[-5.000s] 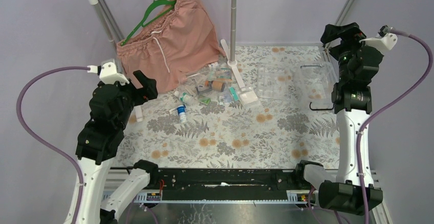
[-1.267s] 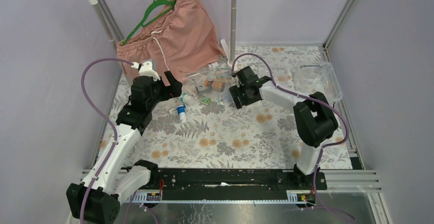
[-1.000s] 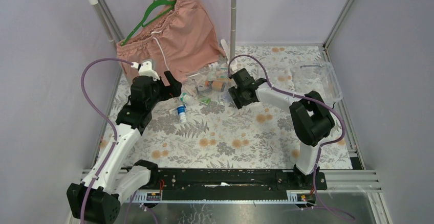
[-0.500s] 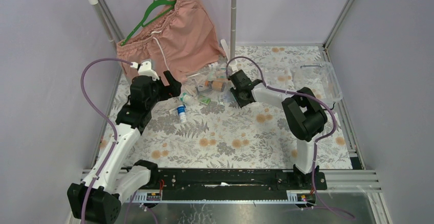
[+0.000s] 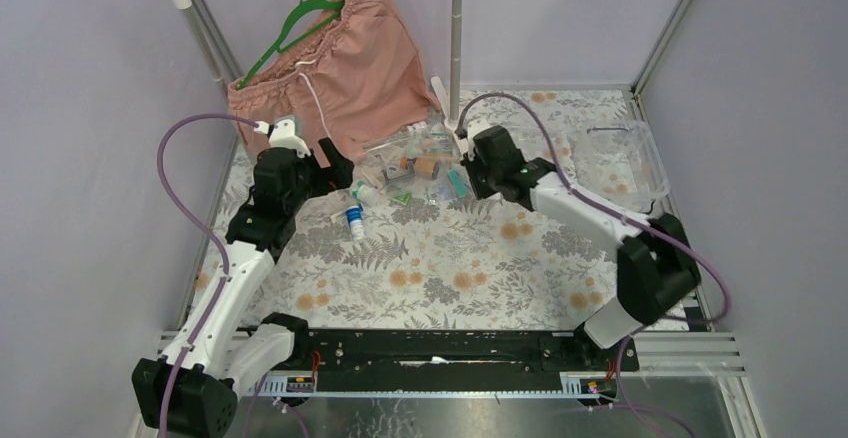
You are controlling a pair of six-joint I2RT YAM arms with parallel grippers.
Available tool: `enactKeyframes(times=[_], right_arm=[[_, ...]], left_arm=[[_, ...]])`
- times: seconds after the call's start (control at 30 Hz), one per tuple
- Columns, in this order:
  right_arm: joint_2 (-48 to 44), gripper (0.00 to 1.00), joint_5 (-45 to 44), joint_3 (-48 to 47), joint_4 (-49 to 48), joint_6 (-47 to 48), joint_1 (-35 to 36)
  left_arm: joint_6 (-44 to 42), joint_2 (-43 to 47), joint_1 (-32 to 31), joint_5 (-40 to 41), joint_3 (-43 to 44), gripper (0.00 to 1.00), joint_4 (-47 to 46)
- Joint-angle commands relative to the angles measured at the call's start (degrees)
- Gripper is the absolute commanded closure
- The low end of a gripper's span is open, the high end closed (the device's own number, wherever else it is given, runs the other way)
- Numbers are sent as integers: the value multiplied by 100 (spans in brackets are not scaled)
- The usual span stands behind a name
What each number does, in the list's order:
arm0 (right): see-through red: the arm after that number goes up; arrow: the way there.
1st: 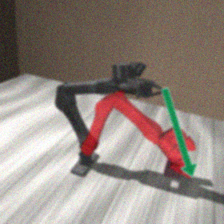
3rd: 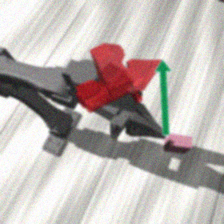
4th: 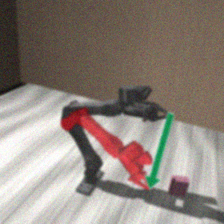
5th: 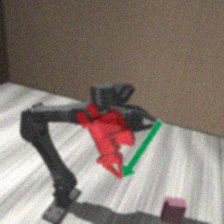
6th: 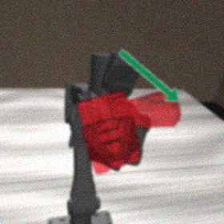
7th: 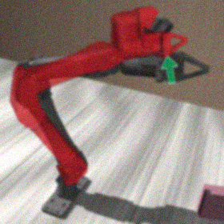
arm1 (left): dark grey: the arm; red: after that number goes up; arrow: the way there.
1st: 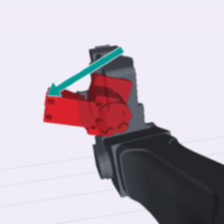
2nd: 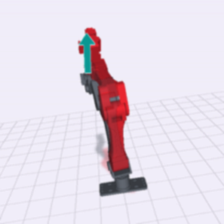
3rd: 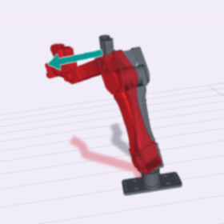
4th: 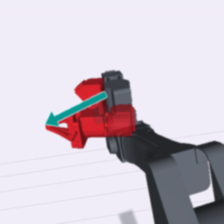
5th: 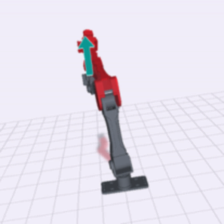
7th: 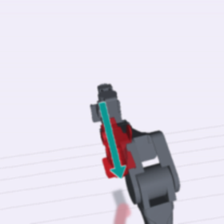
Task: Organize the medicine kit
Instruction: Pick up the medical item at the center of the board, then place the medical item at the medicine box.
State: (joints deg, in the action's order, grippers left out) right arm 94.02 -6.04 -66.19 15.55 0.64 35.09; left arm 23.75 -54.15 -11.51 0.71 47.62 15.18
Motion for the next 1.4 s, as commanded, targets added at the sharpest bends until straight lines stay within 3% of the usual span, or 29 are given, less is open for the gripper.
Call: enactKeyframes(times=[0.0, 0.17, 0.4, 0.73, 0.83, 0.93, 1.07, 1.37], right_arm=[[-1140, 100, 233, -7, -224, -314, -87], [-1808, 100, 109, -114, -56, -710, -1074], [-2030, 100, -1248, -339, 269, -1143, -2702], [-1200, 99, -672, -539, 362, -1673, -4340], [-901, 68, -667, -691, 513, -1712, -4430], [-754, 48, -711, -737, 578, -1693, -4441], [-763, 41, -295, -718, 561, -1615, -4441], [-148, 37, 941, -1112, 1096, -1171, -4432]], left_arm=[[-98, -21, 52, -45, -33, 1, -73], [-90, 18, 61, -45, -40, 1, -68], [-64, 45, 62, -218, -46, 1, -59], [-55, 81, 64, -280, -73, 1, -50], [-63, 80, 64, -289, -68, 1, -41], [-63, 83, 65, -288, -75, 1, -33], [-63, 56, 61, -296, -70, 1, -39], [-38, -34, 72, -421, -57, 1, -50]])
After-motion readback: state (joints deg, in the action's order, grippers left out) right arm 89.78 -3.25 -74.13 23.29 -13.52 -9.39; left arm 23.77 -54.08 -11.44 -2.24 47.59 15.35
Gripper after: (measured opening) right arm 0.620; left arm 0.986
